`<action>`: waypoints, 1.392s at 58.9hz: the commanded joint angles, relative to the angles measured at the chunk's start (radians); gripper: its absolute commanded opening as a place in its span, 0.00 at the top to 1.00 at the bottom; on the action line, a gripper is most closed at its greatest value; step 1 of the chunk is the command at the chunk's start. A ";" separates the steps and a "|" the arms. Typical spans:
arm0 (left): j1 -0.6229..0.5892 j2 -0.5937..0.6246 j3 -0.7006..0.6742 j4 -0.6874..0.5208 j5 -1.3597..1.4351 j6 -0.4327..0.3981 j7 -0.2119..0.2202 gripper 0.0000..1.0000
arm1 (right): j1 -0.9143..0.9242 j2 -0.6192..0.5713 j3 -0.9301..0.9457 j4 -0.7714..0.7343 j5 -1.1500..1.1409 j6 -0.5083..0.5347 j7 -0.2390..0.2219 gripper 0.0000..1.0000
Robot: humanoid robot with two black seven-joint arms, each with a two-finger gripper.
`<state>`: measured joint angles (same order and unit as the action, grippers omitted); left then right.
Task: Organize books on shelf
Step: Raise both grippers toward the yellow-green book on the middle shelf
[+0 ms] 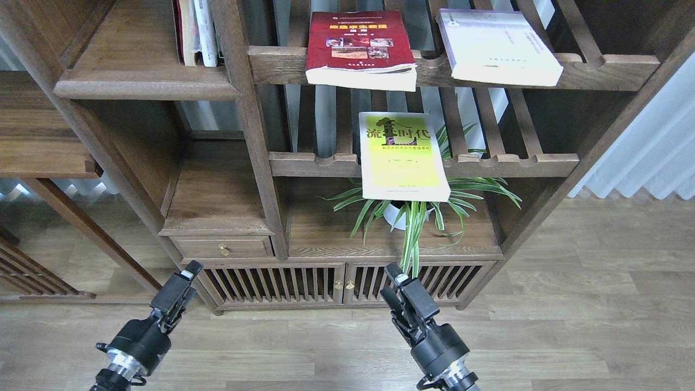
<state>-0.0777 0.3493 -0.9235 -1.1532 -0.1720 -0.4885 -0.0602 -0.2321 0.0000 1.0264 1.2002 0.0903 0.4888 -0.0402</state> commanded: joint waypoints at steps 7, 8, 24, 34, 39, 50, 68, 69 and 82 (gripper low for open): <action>-0.033 0.007 0.017 0.000 0.000 0.000 0.011 0.01 | -0.001 0.000 -0.002 -0.001 -0.004 0.000 0.000 0.01; -0.031 0.004 0.026 0.000 0.000 0.000 0.011 0.00 | -0.001 0.000 -0.002 -0.001 -0.004 0.000 0.000 0.01; -0.033 -0.027 0.017 0.007 0.000 0.000 0.011 0.00 | 0.003 0.000 -0.040 0.004 0.006 0.000 0.013 0.01; -0.033 -0.030 0.015 0.006 0.000 0.000 0.011 0.00 | 0.014 0.000 -0.035 0.002 0.008 0.000 0.016 0.01; -0.033 -0.050 0.015 0.007 0.000 0.000 0.011 0.00 | 0.019 0.000 -0.035 -0.001 0.008 0.000 0.016 0.01; -0.036 -0.055 0.012 0.010 0.002 0.000 0.011 0.00 | 0.040 0.000 -0.026 -0.005 0.008 0.000 0.016 0.01; -0.036 -0.052 0.005 0.015 0.002 0.000 0.011 0.00 | 0.069 0.000 -0.025 -0.036 0.008 0.000 0.016 0.01; -0.036 -0.052 0.005 0.015 0.000 0.000 0.011 0.00 | 0.069 0.000 -0.026 -0.034 0.008 0.000 0.016 0.01; -0.034 -0.047 0.005 0.018 -0.001 0.000 0.010 0.00 | 0.080 0.000 -0.025 -0.034 0.009 0.000 0.017 0.01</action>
<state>-0.1135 0.3010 -0.9189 -1.1370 -0.1719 -0.4887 -0.0492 -0.1592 0.0000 1.0012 1.1648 0.0984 0.4887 -0.0241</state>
